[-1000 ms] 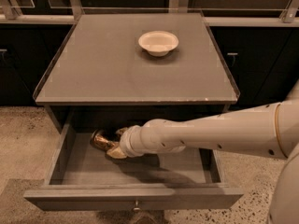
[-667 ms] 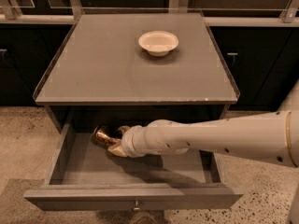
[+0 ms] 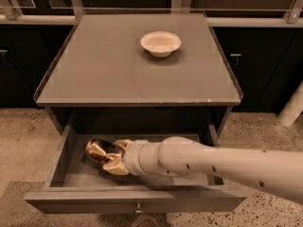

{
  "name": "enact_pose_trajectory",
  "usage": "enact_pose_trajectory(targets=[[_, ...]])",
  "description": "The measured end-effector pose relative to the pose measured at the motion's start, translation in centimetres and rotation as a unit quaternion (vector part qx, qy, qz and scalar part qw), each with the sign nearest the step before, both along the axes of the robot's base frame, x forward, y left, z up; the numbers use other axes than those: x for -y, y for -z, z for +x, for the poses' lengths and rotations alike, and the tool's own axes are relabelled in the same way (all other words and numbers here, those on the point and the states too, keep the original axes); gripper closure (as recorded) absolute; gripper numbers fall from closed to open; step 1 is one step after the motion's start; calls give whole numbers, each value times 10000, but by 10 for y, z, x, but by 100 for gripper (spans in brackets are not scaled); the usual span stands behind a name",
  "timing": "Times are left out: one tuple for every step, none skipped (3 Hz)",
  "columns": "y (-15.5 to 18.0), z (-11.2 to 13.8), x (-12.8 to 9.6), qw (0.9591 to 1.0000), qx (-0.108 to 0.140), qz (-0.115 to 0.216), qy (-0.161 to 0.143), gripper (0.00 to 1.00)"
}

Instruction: Pick orange can from top drawer and place on counter

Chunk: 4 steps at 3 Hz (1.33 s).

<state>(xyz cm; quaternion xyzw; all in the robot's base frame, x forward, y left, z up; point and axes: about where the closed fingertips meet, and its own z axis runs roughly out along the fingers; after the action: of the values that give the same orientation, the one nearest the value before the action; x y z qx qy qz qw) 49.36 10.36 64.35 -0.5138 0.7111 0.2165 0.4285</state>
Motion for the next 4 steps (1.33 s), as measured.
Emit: enact_pose_trajectory(targets=[[-45, -52, -7, 9995, 175, 115, -249, 100], [-115, -66, 5, 9958, 763, 73, -499, 100], [-123, -64, 37, 9962, 820, 34, -289, 100], [-123, -63, 37, 9962, 823, 33, -279, 100]])
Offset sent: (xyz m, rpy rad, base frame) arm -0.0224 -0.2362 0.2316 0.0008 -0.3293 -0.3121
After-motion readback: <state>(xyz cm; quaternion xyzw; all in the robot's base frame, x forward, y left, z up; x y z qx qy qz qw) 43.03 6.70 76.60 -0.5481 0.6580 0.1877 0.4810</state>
